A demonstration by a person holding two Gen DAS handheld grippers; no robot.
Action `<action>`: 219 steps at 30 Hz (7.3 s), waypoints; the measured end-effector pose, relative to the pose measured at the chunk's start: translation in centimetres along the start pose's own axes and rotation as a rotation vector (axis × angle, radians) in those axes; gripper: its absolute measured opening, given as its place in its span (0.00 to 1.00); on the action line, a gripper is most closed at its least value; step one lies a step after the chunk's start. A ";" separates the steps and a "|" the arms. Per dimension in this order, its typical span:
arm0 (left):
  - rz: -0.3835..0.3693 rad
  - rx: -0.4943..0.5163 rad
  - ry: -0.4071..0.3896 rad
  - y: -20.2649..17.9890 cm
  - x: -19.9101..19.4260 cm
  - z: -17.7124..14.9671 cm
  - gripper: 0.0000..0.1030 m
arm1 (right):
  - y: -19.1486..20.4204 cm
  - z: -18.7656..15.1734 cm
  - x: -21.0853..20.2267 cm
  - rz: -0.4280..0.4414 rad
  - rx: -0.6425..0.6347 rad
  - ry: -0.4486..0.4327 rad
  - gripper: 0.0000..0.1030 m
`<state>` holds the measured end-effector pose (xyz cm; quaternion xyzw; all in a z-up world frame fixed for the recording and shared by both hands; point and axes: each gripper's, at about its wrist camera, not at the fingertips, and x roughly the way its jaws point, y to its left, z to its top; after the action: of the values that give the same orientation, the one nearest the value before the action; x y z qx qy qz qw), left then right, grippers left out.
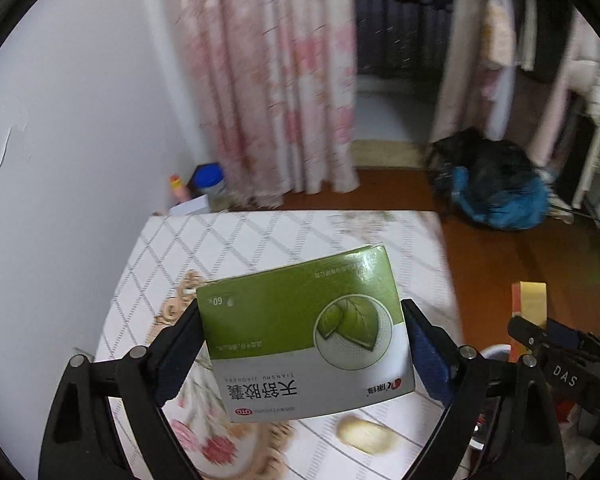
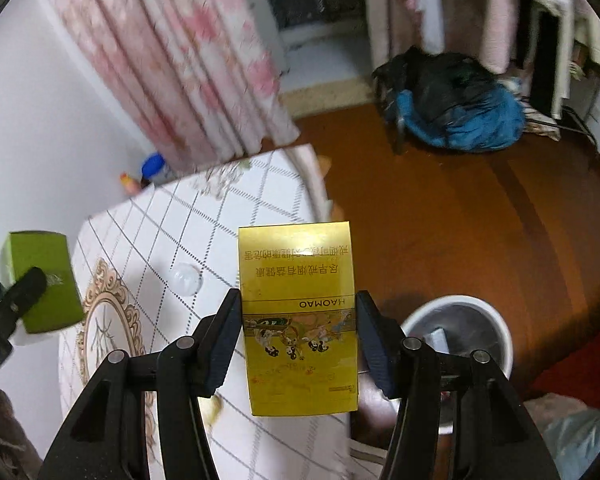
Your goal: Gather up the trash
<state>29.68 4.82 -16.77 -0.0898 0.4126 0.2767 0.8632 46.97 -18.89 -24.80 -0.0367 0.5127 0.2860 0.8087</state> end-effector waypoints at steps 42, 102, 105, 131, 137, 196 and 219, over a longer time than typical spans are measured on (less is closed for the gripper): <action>-0.389 0.337 0.433 -30.2 13.1 -13.0 0.96 | -33.8 -11.2 14.1 -0.023 0.319 0.358 1.00; 0.112 -0.106 0.219 5.4 5.6 -7.1 0.97 | 3.6 -1.3 2.2 0.097 -0.098 0.151 1.00; 0.138 -0.132 0.296 9.3 9.9 -9.2 0.97 | 8.3 -0.7 8.5 0.123 -0.115 0.229 1.00; -0.122 0.056 0.292 7.4 8.1 -14.8 0.97 | 5.7 -6.6 8.6 0.052 -0.152 0.236 0.43; -0.246 0.132 0.329 0.9 7.3 -16.0 0.97 | -1.2 -12.4 5.5 0.077 0.025 0.227 0.43; -0.554 0.132 0.560 -27.6 15.9 -10.3 0.28 | -30.5 -11.3 7.6 -0.059 0.341 0.250 0.43; -0.302 0.296 0.441 -25.9 10.8 -11.0 0.92 | -28.4 -12.2 5.8 -0.160 0.300 0.349 1.00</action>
<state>42.13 -16.61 -33.99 -0.0812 0.6081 0.0560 0.7877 53.10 -44.44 -42.14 -0.0052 0.6769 0.1311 0.7243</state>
